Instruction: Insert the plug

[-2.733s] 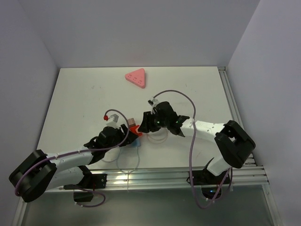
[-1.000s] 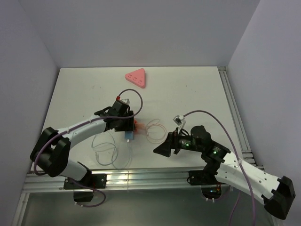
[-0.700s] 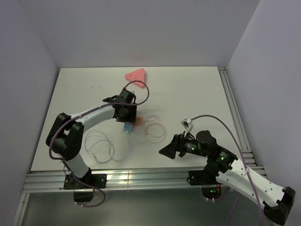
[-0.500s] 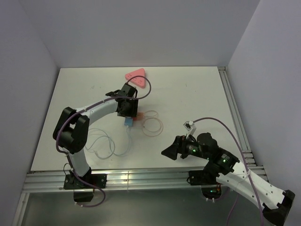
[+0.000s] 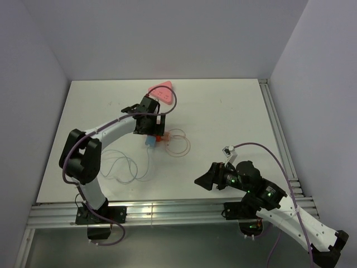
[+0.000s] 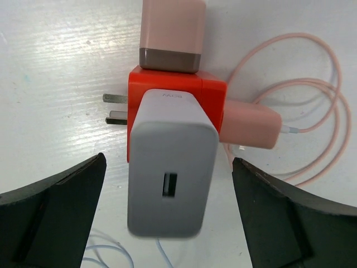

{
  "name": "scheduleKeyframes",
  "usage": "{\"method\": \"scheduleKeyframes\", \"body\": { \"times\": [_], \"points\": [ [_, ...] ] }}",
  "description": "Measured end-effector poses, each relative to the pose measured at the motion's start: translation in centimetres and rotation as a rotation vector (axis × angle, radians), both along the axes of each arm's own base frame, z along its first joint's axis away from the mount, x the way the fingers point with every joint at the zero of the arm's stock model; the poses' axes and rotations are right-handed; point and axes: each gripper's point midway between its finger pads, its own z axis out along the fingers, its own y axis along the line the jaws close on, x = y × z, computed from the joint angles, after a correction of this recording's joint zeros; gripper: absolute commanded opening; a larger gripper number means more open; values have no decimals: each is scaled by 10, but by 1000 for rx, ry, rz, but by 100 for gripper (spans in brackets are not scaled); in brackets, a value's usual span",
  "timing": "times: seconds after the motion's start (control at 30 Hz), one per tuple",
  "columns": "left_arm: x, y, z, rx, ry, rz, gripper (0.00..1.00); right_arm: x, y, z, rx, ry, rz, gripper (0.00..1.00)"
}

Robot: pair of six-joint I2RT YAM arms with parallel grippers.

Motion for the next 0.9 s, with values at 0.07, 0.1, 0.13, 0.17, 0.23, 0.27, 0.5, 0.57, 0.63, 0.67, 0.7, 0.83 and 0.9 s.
{"method": "scheduleKeyframes", "body": {
  "times": [0.07, 0.1, 0.13, 0.17, 0.23, 0.27, 0.5, 0.57, 0.63, 0.67, 0.7, 0.83, 0.9],
  "points": [
    [1, -1, 14, -19, -30, 1, 99, 0, -1, -1, -3, 3, -4, 100],
    [1, -1, 23, -34, -52, 2, 100, 0, -1, -1, -3, 5, -6, 100],
    [1, -1, 34, -50, -78, 2, 99, 1, -1, -1, -4, 6, -9, 100],
    [0, -1, 47, -74, -111, 1, 100, 1, -1, -1, -5, 6, -13, 100],
    [-4, -1, 72, -116, -163, -3, 100, 2, -2, -2, -7, 7, -22, 100],
    [-7, 0, 82, -135, -182, -6, 100, 3, -2, -2, -9, 8, -26, 100],
    [-33, 8, 112, -213, -241, -14, 99, 6, -3, -11, -38, 49, -55, 99],
    [-35, 10, 111, -207, -240, -11, 97, 7, -3, -12, -40, 55, -61, 99],
    [-34, 13, 111, -193, -242, -3, 89, 8, -4, -12, -39, 56, -68, 99],
    [-33, 13, 112, -188, -245, 0, 76, 8, -4, -12, -38, 58, -72, 99],
    [-31, 13, 112, -188, -248, 6, 69, 8, -4, -12, -38, 59, -74, 99],
    [-26, 13, 116, -182, -269, 13, 50, 10, -5, -12, -38, 62, -90, 98],
    [-24, 12, 117, -191, -279, 11, 46, 11, -6, -13, -43, 63, -100, 98]
  ]
}}
